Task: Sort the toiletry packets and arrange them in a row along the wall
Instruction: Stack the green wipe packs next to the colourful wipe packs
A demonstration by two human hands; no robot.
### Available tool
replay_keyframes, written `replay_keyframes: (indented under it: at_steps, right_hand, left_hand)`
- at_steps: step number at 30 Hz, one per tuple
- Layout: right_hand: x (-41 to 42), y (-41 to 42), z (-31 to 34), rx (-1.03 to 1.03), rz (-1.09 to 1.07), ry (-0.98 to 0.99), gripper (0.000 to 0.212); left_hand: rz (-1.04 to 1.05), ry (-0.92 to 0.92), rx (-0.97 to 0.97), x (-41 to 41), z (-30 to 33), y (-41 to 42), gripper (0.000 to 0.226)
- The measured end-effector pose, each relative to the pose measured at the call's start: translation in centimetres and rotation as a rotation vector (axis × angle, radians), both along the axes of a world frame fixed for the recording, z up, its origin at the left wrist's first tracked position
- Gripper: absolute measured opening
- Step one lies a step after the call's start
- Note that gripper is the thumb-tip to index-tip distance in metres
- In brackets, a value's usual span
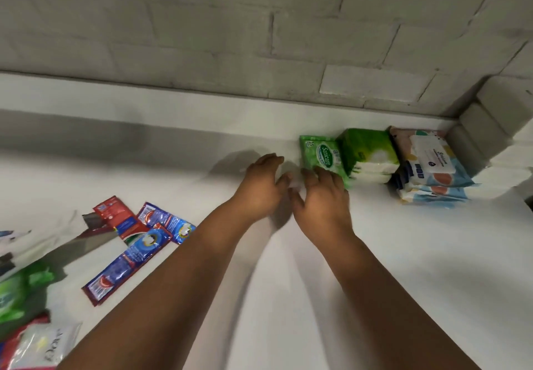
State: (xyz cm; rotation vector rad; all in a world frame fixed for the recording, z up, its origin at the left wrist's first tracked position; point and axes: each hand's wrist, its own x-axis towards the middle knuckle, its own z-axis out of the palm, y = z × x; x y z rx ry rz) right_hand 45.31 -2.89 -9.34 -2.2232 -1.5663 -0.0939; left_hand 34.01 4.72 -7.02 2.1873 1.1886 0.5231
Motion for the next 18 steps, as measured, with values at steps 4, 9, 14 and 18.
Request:
replay_keyframes:
  at_steps: [4, 9, 14, 18]
  right_hand:
    - [-5.4, -0.4, 1.6, -0.068, 0.15, 0.155, 0.045]
    - [-12.1, -0.6, 2.7, -0.13, 0.217, 0.229, 0.046]
    - [-18.3, -0.2, 3.8, -0.125, 0.295, 0.277, 0.045]
    - [-23.4, -0.4, 4.7, -0.141, 0.355, 0.294, 0.038]
  left_hand:
    - [0.093, -0.008, 0.051, -6.3, 1.3, -1.6, 0.045]
    - [0.212, 0.075, 0.077, -14.4, 2.3, -2.1, 0.043]
    - [0.267, 0.07, 0.075, -22.3, 4.7, -2.3, 0.038]
    - [0.265, 0.106, 0.039, -29.0, 6.4, -3.2, 0.032]
